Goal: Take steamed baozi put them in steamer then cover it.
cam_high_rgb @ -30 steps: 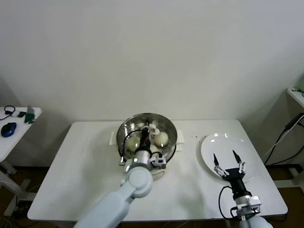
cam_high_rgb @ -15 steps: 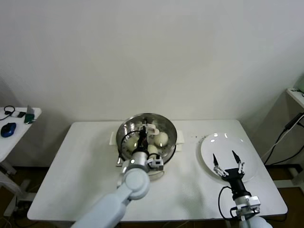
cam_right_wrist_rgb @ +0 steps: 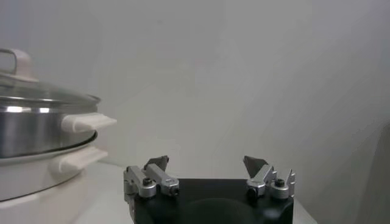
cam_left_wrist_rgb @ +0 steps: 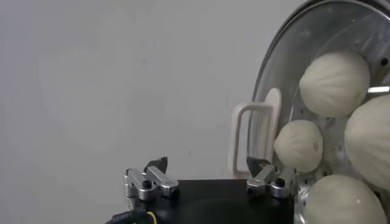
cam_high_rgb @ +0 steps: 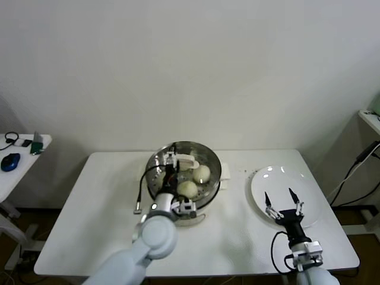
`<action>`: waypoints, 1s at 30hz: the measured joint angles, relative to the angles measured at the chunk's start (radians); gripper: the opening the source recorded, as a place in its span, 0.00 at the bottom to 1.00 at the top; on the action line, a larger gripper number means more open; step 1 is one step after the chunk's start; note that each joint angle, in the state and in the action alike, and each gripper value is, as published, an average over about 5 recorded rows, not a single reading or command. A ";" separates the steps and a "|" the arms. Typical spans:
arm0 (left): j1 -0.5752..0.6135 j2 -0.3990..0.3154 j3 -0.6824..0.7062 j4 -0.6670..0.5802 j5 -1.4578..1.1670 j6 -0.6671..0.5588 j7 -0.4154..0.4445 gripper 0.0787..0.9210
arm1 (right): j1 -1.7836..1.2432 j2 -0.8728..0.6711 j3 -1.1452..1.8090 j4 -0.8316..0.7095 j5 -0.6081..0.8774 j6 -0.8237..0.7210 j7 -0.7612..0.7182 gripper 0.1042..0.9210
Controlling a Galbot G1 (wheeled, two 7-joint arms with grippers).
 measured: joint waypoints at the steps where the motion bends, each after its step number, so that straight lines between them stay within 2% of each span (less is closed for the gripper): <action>1: 0.009 0.006 -0.004 -0.013 -0.006 0.000 -0.002 0.87 | 0.000 0.000 -0.002 0.004 -0.002 -0.008 0.004 0.88; 10: 0.115 0.054 -0.072 -0.141 -0.088 0.000 -0.054 0.88 | -0.009 -0.009 -0.012 0.033 0.002 -0.057 0.022 0.88; 16: 0.204 0.079 -0.175 -0.216 -0.244 0.000 -0.173 0.88 | -0.025 -0.014 -0.014 0.045 0.013 -0.062 0.022 0.88; 21: 0.294 0.076 -0.325 -0.250 -0.456 -0.011 -0.278 0.88 | -0.040 -0.024 -0.016 0.057 0.031 -0.063 0.014 0.88; 25: 0.381 0.057 -0.476 -0.253 -0.658 -0.087 -0.320 0.88 | -0.053 -0.035 -0.017 0.063 0.049 -0.064 0.008 0.88; 30: 0.495 0.027 -0.658 -0.210 -0.921 -0.293 -0.329 0.88 | -0.070 -0.056 -0.025 0.064 0.078 -0.061 0.000 0.88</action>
